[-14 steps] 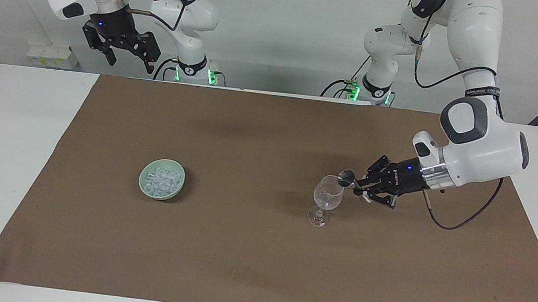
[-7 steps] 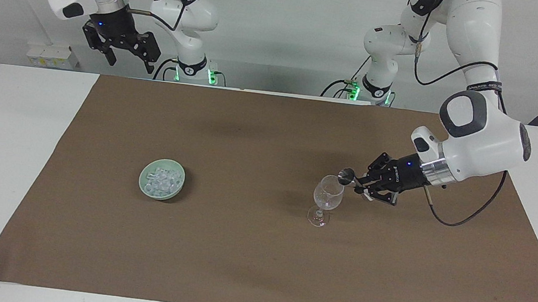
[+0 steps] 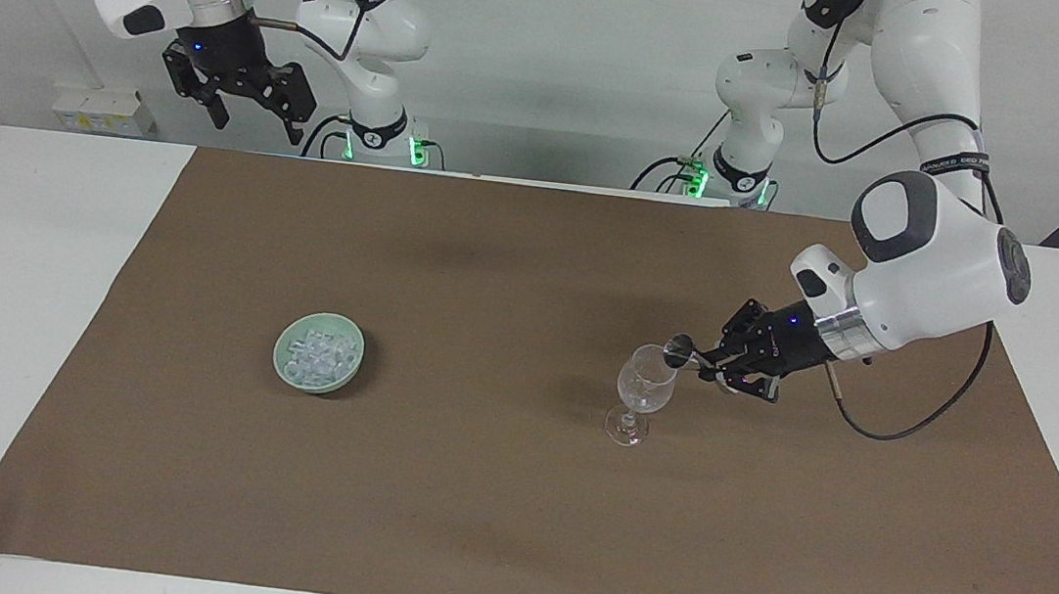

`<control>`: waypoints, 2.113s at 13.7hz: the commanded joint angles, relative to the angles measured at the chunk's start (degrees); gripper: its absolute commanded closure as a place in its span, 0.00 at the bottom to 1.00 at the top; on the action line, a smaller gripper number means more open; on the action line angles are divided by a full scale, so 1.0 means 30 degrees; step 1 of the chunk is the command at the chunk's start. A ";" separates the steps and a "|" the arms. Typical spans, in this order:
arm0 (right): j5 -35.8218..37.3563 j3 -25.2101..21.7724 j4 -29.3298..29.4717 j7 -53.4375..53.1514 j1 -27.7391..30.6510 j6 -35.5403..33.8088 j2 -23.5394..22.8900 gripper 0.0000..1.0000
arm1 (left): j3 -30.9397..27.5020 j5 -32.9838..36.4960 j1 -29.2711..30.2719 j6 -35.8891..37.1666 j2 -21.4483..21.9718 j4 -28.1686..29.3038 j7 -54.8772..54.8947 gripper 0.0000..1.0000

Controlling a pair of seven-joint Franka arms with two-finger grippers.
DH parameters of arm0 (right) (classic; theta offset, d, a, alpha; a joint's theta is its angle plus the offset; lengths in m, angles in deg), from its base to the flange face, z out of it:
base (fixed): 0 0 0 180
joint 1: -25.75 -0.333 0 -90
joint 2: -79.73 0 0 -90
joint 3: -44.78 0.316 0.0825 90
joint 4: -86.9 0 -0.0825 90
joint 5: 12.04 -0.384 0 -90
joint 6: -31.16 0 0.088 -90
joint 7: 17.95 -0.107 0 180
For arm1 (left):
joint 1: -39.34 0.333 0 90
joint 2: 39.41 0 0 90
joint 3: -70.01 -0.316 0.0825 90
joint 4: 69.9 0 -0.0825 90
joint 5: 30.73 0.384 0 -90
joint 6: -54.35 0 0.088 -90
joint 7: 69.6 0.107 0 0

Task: Pour wine and add ice with both arms
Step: 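Tilt the metal cup over the wine glass with the left gripper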

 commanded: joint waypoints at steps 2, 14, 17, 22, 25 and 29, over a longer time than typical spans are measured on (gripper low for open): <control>-0.0454 -0.0024 -0.0385 0.0200 0.0223 0.0080 0.0337 0.00 | -0.0382 0.1343 -0.0742 -0.0436 0.0715 0.0078 -0.1522 1.00; -0.0454 -0.0024 -0.0385 0.0200 0.0223 0.0080 0.0337 0.00 | -0.0411 0.4740 -0.1973 -0.0760 0.1125 0.0020 -0.3686 1.00; -0.0454 -0.0024 -0.0385 0.0200 0.0223 0.0080 0.0337 0.00 | -0.0469 0.6116 -0.2498 -0.0760 0.1360 0.0020 -0.4657 1.00; -0.0454 -0.0024 -0.0385 0.0200 0.0223 0.0080 0.0337 0.00 | -0.0498 0.8167 -0.3201 -0.0497 0.1624 0.0020 -0.6997 1.00; -0.0454 -0.0024 -0.0385 0.0200 0.0223 0.0080 0.0337 0.00 | -0.0499 1.0184 -0.3555 -0.0350 0.1653 -0.0359 -0.7965 1.00; -0.0454 -0.0024 -0.0385 0.0200 0.0223 0.0080 0.0337 0.00 | -0.0469 1.1482 -0.3907 -0.0028 0.1653 -0.0888 -0.8526 1.00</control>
